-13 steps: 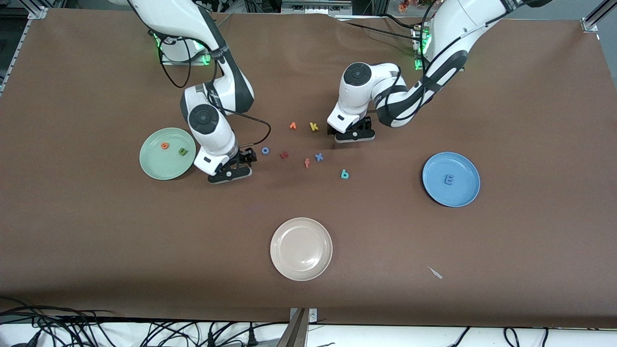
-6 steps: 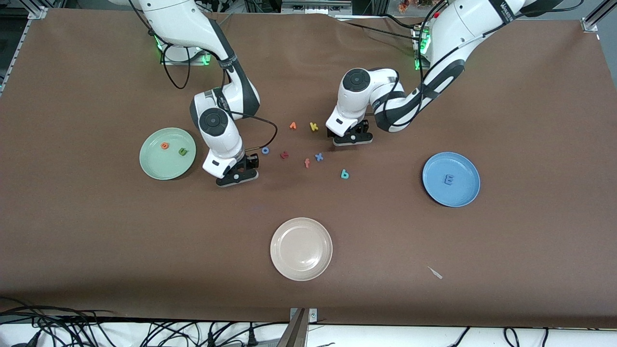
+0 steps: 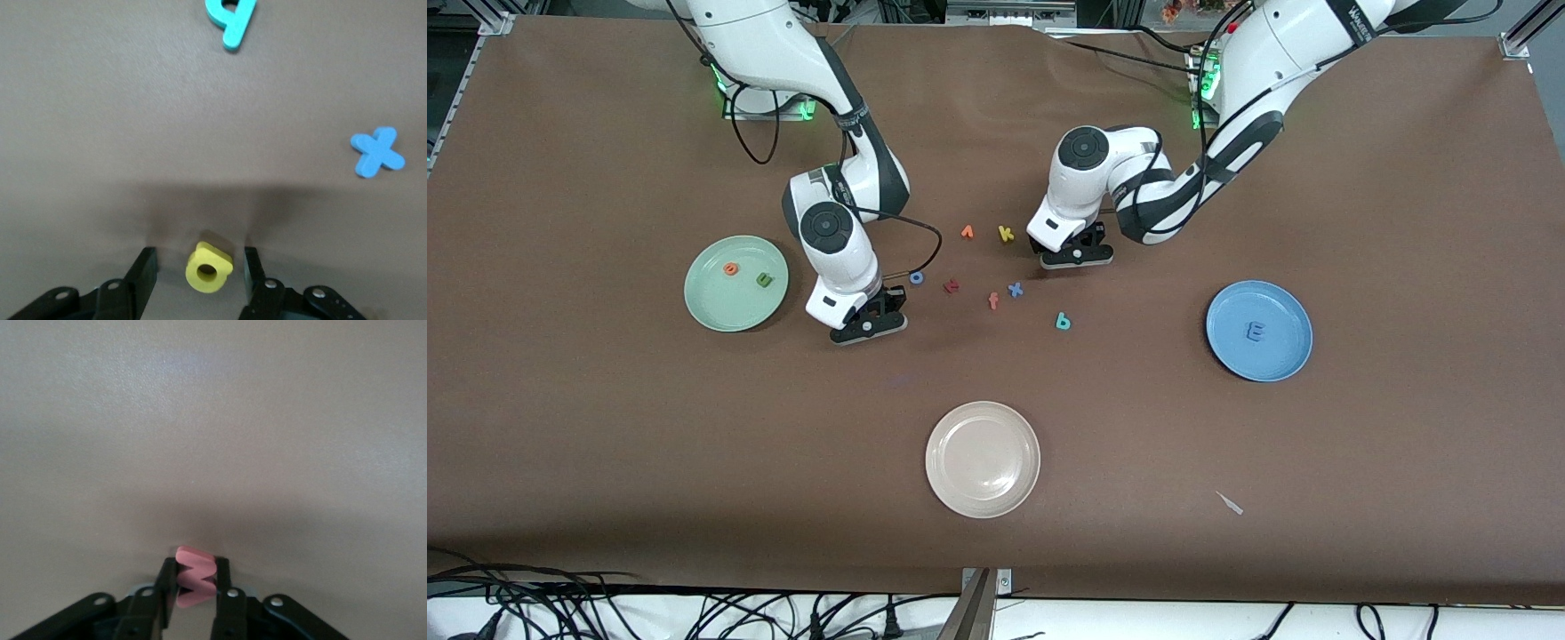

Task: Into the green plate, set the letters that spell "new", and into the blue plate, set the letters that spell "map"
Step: 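Grasp the pink M while the left gripper grasps the yellow letter, then place the pink M on the green plate with the right gripper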

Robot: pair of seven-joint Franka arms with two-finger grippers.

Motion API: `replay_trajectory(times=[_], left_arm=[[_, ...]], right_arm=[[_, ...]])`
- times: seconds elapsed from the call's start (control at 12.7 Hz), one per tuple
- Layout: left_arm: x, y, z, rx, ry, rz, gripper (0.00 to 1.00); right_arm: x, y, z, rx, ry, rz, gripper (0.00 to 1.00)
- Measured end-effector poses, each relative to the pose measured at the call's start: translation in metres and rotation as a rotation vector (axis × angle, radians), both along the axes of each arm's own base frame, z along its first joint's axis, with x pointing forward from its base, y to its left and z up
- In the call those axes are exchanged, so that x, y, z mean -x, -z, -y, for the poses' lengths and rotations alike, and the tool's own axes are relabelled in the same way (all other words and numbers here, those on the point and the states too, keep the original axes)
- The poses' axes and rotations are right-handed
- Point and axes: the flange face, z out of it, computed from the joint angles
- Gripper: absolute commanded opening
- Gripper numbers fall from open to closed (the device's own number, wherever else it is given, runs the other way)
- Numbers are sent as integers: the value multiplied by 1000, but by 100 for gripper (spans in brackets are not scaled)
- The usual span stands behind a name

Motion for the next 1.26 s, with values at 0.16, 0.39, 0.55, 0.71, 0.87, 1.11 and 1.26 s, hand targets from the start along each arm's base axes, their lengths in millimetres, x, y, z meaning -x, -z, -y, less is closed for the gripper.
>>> replay_trajectory(times=[0.16, 0.39, 0.55, 0.71, 0.87, 1.11, 1.26], left_arm=[[4, 0, 7, 4, -5, -4, 56], [4, 0, 9, 7, -5, -3, 54], [3, 0, 9, 7, -6, -2, 49], [3, -1, 9, 7, -7, -2, 42], [3, -1, 10, 8, -5, 0, 36], [2, -2, 9, 6, 3, 1, 31], [1, -2, 9, 5, 10, 1, 27]], right_arm=[[-3, -6, 1, 1, 5, -5, 0], [-22, -51, 42, 31, 82, -76, 0], [-32, -90, 98, 53, 134, -161, 0], [-36, -113, 167, 58, 139, -226, 1], [-25, -105, 231, 55, 138, -252, 1], [-1, -64, 268, 75, 140, -172, 6], [15, -45, 271, 88, 137, -155, 53]])
